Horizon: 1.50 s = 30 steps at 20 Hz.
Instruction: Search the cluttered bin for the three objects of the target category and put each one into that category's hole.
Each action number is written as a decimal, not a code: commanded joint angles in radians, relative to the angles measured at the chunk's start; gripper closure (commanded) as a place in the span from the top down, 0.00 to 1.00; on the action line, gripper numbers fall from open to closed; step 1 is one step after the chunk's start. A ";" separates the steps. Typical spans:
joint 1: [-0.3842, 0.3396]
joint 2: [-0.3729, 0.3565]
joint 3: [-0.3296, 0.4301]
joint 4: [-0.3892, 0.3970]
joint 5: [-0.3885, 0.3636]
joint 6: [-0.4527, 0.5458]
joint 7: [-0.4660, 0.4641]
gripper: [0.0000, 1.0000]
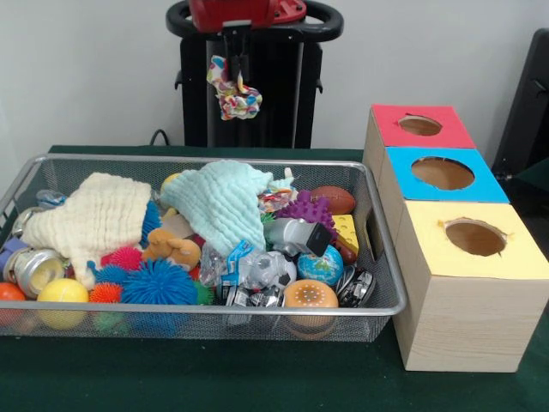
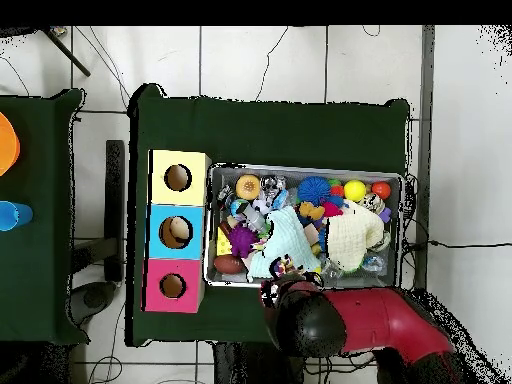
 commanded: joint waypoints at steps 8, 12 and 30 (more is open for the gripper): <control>0.145 -0.070 -0.098 0.016 0.134 0.080 0.170 0.00; 0.193 -0.071 -0.126 0.009 0.152 0.083 0.190 0.00; 0.409 -0.058 -0.279 0.017 0.210 0.021 0.268 0.00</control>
